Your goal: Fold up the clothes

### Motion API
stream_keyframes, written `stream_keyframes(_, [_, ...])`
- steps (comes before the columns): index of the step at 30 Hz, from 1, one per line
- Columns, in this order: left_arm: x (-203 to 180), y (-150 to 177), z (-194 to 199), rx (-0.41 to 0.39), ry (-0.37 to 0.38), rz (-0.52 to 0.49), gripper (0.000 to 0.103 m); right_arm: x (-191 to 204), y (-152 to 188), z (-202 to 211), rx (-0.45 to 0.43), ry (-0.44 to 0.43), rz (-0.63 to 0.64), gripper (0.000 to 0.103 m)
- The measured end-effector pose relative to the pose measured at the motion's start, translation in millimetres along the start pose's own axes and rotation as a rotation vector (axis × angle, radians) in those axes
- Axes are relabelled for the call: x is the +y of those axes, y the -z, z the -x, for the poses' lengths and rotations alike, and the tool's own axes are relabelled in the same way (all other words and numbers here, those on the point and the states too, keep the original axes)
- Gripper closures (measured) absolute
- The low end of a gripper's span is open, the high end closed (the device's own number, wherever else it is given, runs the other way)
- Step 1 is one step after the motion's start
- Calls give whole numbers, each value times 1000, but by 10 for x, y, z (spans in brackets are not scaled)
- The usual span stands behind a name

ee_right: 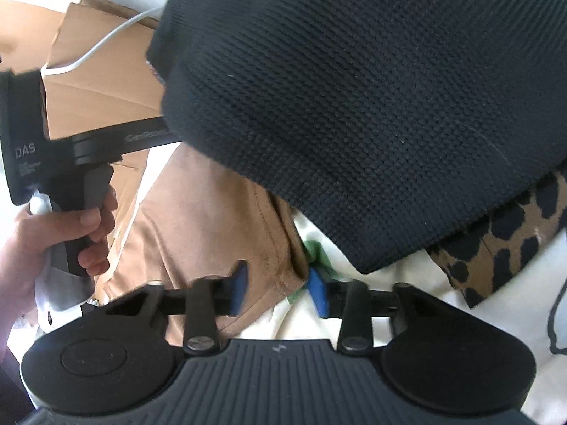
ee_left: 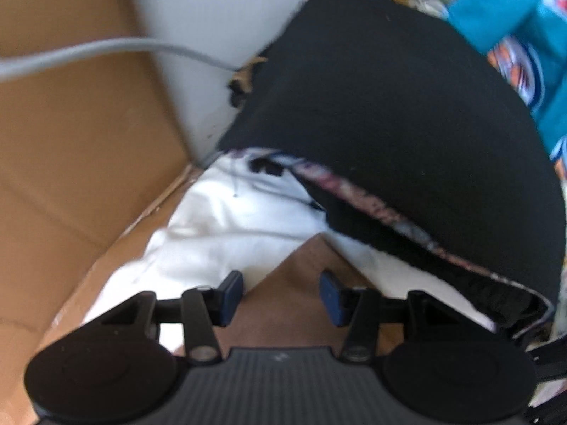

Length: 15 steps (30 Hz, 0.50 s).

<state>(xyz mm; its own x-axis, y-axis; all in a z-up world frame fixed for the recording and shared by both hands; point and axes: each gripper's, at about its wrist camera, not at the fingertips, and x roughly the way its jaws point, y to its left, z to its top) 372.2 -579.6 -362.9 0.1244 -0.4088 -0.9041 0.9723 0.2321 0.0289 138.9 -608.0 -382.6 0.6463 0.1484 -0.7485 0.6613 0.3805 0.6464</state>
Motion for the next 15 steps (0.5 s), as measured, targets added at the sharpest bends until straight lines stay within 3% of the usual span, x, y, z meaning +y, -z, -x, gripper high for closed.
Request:
stream_keyframes(2, [-54,-53,-51,9,8,-21,57,6,-16,-33,11,3,-4,96])
stream_keyframes(8, [-64,-78,-88,18,58,-33,97,63,-50,68,0,-12,17,99])
stream_keyframes(15, [59,-86,42,-83,28,28,101,199,-118,272,-105,34,87,99])
